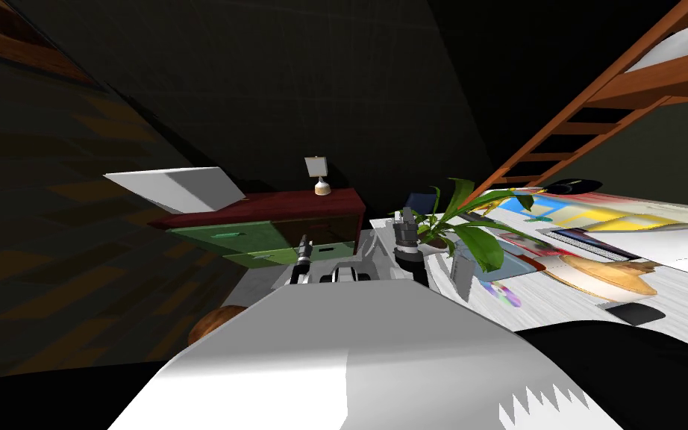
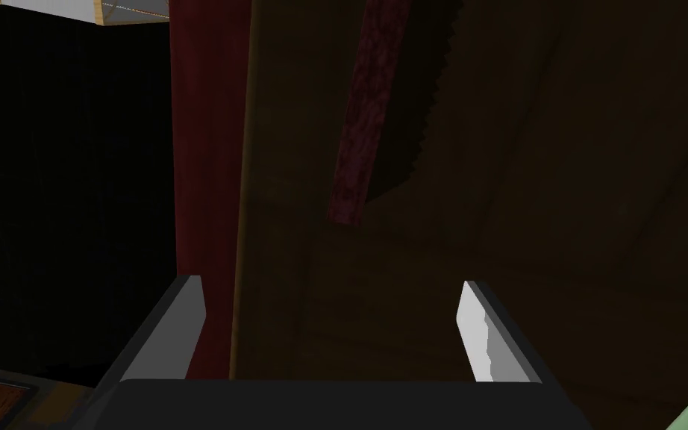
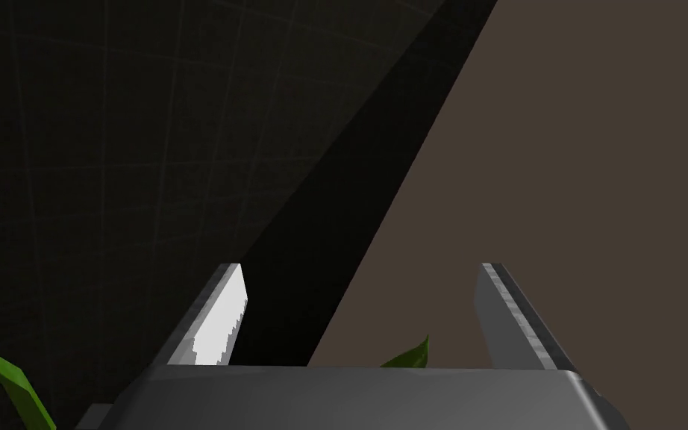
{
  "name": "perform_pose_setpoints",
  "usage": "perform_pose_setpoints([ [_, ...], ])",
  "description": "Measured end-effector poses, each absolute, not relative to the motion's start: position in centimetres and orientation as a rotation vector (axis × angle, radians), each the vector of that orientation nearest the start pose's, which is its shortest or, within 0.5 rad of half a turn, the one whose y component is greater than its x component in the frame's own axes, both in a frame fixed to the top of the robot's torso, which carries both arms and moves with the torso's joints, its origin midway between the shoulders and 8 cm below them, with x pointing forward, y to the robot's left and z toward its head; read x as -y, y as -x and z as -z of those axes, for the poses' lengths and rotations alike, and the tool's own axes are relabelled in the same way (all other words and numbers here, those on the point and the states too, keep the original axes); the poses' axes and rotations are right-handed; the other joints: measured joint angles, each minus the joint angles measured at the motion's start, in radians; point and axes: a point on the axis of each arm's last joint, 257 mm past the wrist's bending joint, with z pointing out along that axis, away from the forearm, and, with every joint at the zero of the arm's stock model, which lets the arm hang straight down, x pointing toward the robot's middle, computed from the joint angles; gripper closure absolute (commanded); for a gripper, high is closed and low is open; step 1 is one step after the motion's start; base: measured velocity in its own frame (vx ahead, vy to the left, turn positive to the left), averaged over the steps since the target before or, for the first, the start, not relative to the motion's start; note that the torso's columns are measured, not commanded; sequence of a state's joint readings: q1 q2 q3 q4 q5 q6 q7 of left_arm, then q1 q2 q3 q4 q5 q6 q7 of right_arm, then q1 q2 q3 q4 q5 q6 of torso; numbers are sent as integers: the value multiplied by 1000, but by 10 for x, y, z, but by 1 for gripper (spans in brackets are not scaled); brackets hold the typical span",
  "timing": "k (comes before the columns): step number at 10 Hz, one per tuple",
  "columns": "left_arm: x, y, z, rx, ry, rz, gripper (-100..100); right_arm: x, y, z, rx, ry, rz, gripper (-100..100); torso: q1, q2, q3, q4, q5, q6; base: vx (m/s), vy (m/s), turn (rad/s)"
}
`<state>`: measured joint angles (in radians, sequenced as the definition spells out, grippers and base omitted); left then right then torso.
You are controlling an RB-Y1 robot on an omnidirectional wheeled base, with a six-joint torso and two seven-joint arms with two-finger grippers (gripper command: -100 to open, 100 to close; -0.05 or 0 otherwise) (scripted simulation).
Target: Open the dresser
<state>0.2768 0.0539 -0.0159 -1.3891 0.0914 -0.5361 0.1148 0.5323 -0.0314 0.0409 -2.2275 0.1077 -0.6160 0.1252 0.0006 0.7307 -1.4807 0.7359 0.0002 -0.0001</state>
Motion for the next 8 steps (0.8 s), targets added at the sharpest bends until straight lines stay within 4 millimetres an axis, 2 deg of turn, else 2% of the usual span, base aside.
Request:
perform_pose_setpoints([
  [3,-297,-430,305,-1039,1234,1252,-100,249,-336,-10,-708,-491,-1166,0,-1,7,5,2,0,0,68,1,23],
  [6,-296,-434,302,-1052,1239,1258,-100,249,-336,-10,-708,-491,-1166,0,-2,4,3,1,-1,0,163,-21,38],
  [8,-284,-436,302,-1025,1278,1283,-100,249,-336,-10,-708,-491,-1166,0,0,10,6,3,0,0,84,-1,11],
])
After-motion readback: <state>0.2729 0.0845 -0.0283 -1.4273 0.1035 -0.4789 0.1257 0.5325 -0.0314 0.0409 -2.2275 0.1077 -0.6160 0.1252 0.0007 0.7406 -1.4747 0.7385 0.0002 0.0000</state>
